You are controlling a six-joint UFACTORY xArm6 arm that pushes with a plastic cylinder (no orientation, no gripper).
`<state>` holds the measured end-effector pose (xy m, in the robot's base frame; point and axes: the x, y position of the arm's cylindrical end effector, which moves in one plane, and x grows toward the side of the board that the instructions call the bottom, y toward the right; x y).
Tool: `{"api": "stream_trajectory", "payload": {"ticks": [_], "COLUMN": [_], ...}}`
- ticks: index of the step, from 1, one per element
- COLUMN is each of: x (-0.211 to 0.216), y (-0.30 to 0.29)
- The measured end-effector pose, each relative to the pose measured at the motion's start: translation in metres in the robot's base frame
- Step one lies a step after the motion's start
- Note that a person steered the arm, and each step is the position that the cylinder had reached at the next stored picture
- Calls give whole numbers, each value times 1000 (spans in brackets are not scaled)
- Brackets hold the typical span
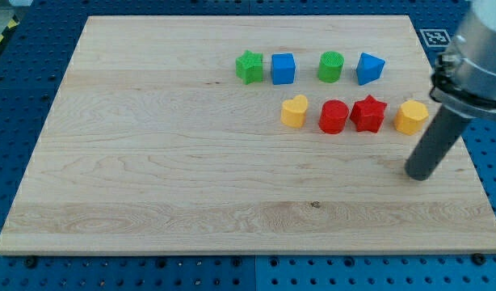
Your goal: Move your arm towards the yellow hexagon
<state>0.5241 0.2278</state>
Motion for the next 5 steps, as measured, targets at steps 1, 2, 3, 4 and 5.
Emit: {"api": "stream_trajectory", "payload": {"ticks": [1, 2, 3, 4, 5], "x": [-28, -46, -62, -97, -104], "y": [38, 59, 75, 90, 84]}}
